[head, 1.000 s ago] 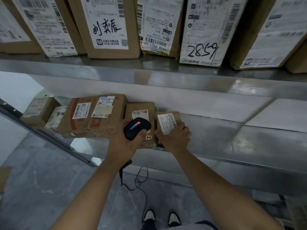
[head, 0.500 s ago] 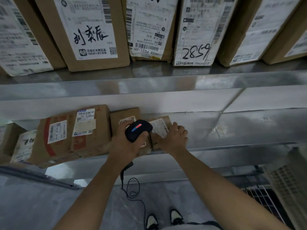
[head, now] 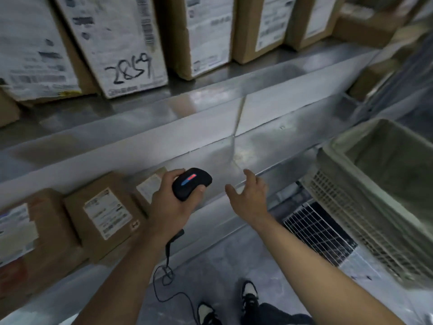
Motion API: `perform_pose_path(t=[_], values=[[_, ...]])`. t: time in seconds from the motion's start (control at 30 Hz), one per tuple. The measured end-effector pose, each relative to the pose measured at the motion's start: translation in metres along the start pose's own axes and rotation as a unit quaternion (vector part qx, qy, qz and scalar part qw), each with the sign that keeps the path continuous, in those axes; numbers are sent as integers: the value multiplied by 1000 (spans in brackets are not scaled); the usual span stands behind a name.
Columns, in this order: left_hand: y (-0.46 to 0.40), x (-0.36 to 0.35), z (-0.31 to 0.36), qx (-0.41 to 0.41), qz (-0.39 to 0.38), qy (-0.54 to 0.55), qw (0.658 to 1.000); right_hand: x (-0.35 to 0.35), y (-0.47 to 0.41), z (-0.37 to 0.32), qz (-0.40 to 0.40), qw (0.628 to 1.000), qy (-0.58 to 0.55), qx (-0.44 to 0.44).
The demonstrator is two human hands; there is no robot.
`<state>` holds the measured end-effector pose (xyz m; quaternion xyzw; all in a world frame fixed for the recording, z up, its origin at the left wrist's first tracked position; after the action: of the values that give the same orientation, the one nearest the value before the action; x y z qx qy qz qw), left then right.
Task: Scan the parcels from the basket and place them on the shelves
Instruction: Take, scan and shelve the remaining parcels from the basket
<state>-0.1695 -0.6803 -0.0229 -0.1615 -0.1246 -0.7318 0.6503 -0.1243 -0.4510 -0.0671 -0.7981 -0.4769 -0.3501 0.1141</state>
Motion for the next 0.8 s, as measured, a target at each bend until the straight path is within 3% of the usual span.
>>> perform_pose_path(t=[0.4,0.8], values=[[-15,-236,116,-73,-211,-49,973,194,-5,185,174,961,-96,-192],[6,-417,202,-148,-301,-55,940,338,14,313,263,914,-134,-278]])
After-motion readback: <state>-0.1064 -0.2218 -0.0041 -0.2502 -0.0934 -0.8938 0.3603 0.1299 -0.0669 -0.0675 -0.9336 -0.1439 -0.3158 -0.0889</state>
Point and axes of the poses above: each hand's wrist, its own y-axis away from the middle knuckle, its own x-axis out of the back of the hand, z = x × y, the point moved 9 cm from there along -y, towards the middle knuckle, and after that the axes turned 1 degree about z, right-handed, at the moved point
